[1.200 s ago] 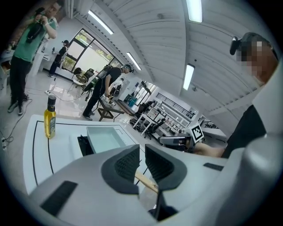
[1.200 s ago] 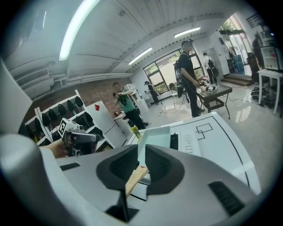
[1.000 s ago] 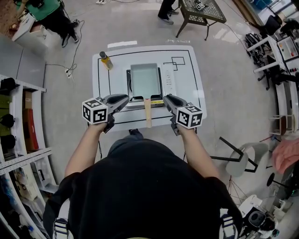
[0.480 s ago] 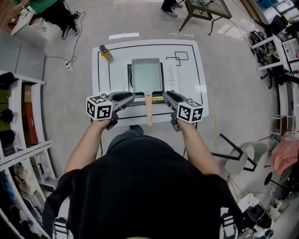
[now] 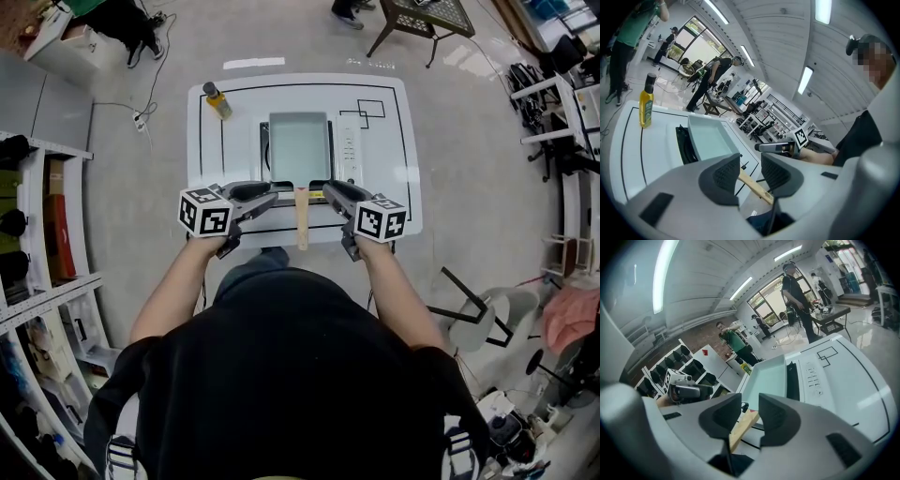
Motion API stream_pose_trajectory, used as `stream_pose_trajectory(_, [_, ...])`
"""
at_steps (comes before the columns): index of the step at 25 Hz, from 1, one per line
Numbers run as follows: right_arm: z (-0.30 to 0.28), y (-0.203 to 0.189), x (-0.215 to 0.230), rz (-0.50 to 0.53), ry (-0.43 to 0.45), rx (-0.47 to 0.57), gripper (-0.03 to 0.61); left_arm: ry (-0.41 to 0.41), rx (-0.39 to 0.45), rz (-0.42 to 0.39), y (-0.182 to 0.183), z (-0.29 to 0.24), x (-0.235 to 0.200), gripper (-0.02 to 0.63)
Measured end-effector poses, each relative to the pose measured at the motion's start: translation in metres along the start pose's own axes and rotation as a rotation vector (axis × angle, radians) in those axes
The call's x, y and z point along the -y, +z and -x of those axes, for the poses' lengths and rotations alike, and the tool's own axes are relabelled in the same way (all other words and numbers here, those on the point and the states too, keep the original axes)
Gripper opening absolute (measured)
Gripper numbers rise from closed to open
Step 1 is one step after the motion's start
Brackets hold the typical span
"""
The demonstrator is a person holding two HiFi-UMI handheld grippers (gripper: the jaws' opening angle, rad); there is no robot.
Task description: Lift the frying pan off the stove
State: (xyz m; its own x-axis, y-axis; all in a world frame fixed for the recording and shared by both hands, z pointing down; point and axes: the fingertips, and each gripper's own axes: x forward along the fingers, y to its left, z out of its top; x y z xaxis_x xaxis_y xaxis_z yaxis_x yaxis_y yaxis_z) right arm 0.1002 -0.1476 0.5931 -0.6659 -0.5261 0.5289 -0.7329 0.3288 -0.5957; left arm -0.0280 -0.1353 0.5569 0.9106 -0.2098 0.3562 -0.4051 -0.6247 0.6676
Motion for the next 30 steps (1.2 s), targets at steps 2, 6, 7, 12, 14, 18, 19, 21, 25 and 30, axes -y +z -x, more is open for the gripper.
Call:
stream_pose_trajectory(2, [-0.003,-0.003,0.001,-0.007,0.004,-0.011,0.121,-0.003,0.001,0.013,-0.003,-0.001,-0.001,0.141])
stream_pose_trajectory(6, [-0.01,-0.009,0.003,-0.029,0.014,-0.034,0.143,-0.017,-0.016,0.034,-0.013,-0.007,0.0,0.153])
stream_pose_trajectory(7, [-0.012,-0.011,0.002,-0.033,0.018,-0.039,0.146,-0.02,-0.021,0.039,-0.015,-0.009,0.0,0.156])
stream_pose_trajectory(12, [-0.016,-0.017,0.003,-0.05,0.036,-0.058,0.158,-0.028,-0.034,0.058,-0.024,-0.017,0.001,0.173])
stream_pose_trajectory(14, [-0.018,-0.02,0.004,-0.06,0.042,-0.066,0.164,-0.031,-0.033,0.07,-0.027,-0.019,0.001,0.181])
stream_pose_trajectory(18, [-0.02,-0.026,0.007,-0.084,0.053,-0.079,0.173,-0.04,-0.034,0.096,-0.034,-0.025,0.001,0.195])
stream_pose_trajectory(19, [-0.021,-0.028,0.007,-0.091,0.055,-0.08,0.176,-0.042,-0.038,0.103,-0.037,-0.027,0.001,0.197])
stream_pose_trajectory(21, [-0.023,-0.032,0.009,-0.105,0.058,-0.085,0.188,-0.052,-0.043,0.123,-0.042,-0.03,0.002,0.202])
stream_pose_trajectory(25, [-0.031,-0.039,0.004,-0.153,0.095,-0.102,0.21,-0.092,-0.033,0.198,-0.049,-0.034,0.006,0.208])
stream_pose_trajectory(30, [-0.04,-0.049,0.004,-0.212,0.134,-0.12,0.238,-0.113,-0.037,0.251,-0.06,-0.041,0.006,0.217])
